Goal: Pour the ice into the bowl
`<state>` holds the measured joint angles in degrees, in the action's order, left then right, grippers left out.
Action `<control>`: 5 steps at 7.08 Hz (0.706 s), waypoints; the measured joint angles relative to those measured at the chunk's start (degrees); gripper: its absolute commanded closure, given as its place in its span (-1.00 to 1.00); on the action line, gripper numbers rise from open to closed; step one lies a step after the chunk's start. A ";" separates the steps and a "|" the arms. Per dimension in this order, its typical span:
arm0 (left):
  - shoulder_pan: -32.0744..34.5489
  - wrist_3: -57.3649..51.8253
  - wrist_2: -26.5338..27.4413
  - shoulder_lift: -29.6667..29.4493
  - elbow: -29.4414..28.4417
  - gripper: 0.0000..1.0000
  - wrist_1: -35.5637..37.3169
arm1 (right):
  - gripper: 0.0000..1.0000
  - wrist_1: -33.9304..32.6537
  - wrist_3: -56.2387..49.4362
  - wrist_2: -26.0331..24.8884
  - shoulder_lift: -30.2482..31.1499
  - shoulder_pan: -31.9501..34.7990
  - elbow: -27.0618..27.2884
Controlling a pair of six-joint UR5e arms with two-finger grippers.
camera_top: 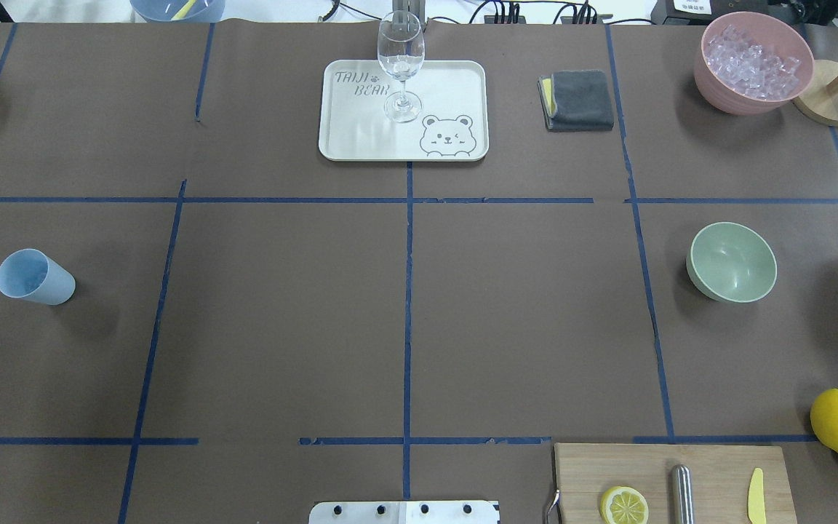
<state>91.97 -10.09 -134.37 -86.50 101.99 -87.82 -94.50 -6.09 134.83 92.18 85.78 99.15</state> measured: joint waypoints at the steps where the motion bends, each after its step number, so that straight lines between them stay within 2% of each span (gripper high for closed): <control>1: -0.01 0.10 0.05 0.01 0.25 -1.00 0.04 | -1.00 0.01 0.02 0.87 0.00 -0.03 0.06; 3: 0.00 0.15 -0.06 0.06 0.44 -1.00 0.03 | -1.00 1.98 0.89 4.36 0.16 -1.60 -0.08; 5: -0.02 0.16 -0.16 0.06 0.49 -1.00 -0.01 | -1.00 9.61 9.59 4.91 0.38 -7.00 -0.83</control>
<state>91.95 -9.93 -134.53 -86.44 102.48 -87.84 -84.89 3.50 139.74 92.56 78.78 98.32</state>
